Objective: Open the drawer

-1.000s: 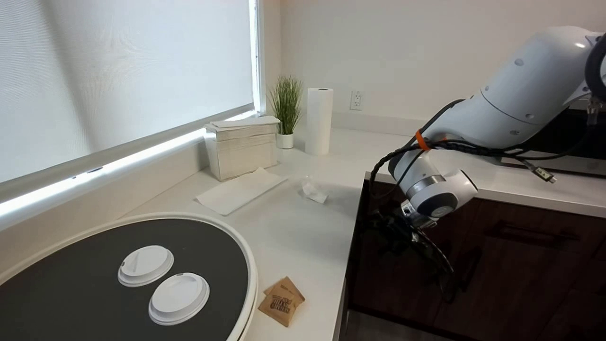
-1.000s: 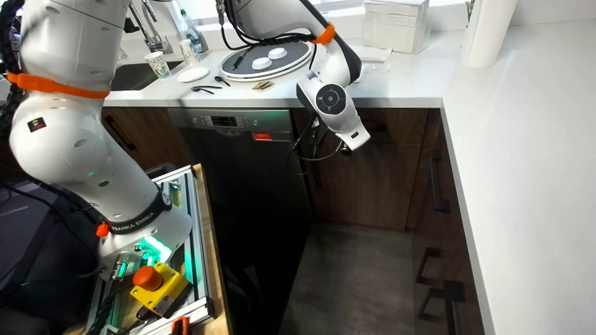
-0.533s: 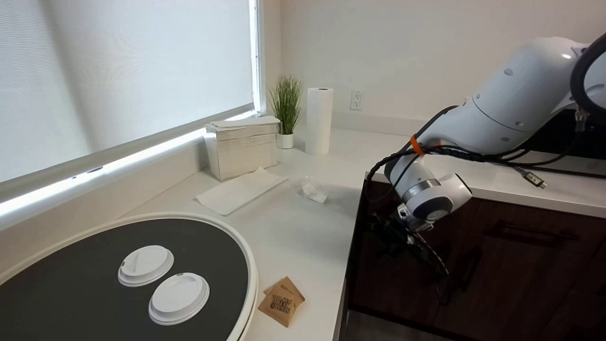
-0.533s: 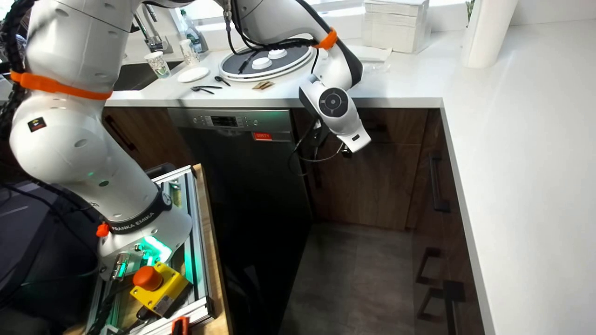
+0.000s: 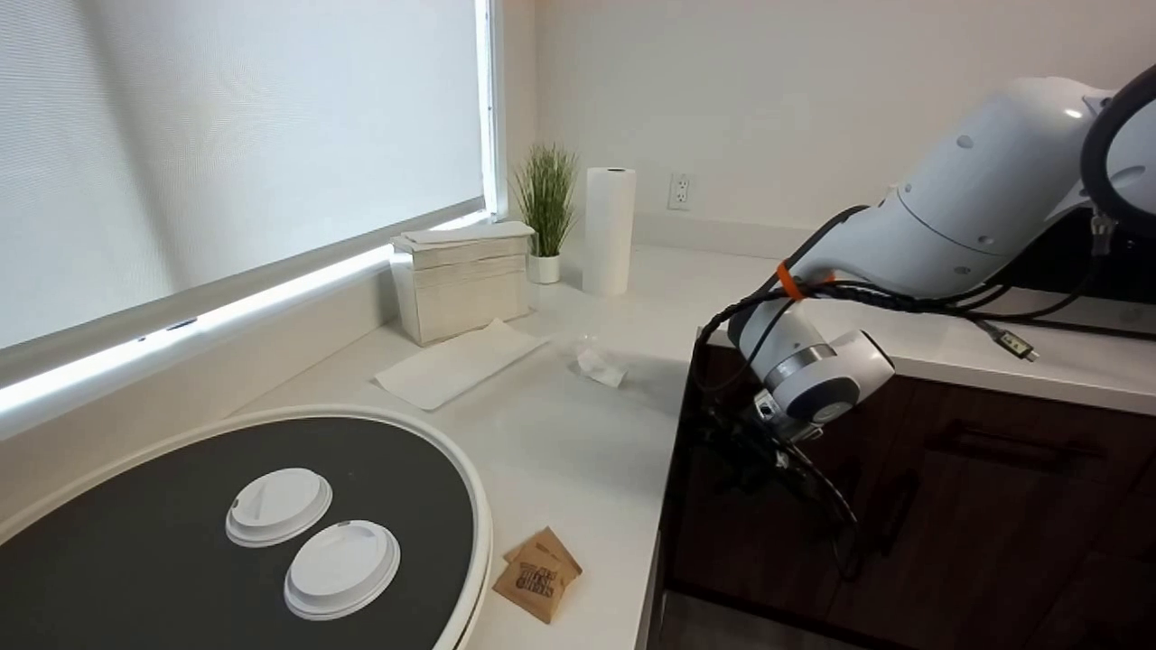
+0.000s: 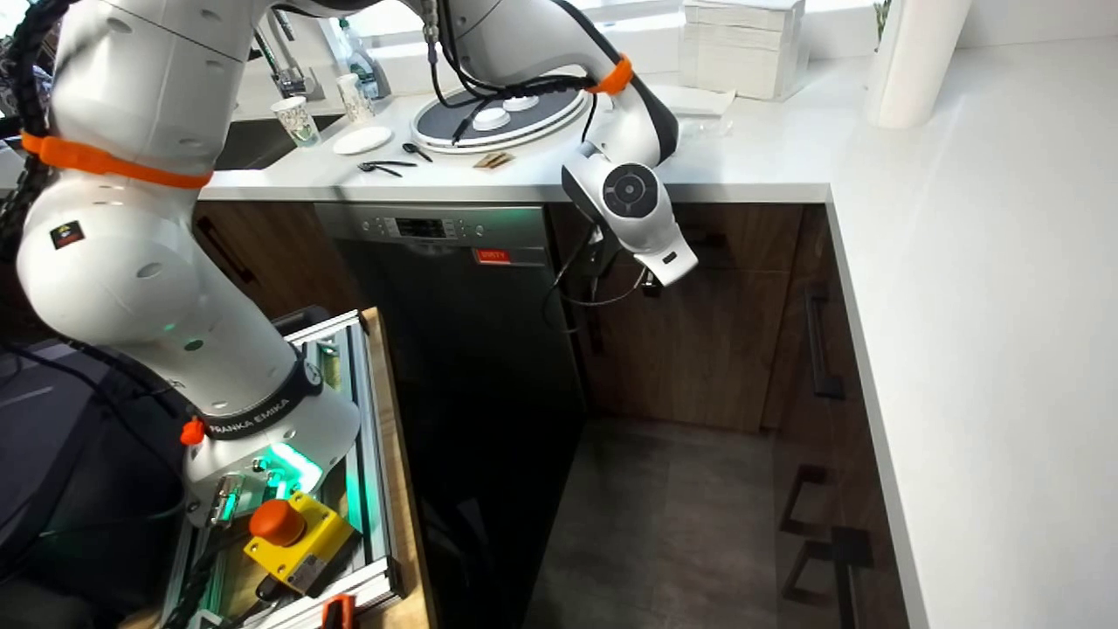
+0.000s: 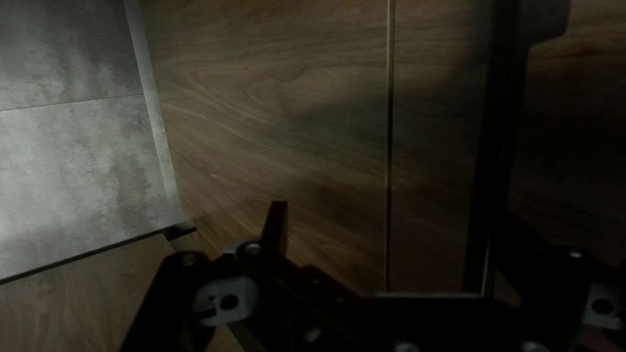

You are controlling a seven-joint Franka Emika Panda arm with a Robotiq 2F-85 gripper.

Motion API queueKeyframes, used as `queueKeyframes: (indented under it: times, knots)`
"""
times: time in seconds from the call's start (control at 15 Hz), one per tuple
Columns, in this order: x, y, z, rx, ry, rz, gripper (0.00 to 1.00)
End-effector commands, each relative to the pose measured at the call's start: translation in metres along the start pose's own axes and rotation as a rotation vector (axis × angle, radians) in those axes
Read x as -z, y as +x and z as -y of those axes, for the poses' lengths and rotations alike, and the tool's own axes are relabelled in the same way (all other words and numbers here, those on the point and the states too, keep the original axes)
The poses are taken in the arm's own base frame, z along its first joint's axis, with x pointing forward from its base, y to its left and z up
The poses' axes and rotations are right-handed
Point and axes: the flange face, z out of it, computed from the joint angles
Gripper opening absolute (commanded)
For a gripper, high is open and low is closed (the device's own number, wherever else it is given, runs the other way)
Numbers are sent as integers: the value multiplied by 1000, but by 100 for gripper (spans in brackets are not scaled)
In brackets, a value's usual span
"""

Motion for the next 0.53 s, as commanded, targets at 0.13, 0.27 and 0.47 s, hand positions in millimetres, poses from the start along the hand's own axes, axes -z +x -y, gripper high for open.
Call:
queueKeyframes:
  times: [0.13, 0.27, 0.47]
  knots:
    - [13, 1, -45, 8, -121, 35, 100]
    - [22, 3, -58, 4, -142, 28, 100]
    - [39, 6, -70, -4, -157, 8, 100]
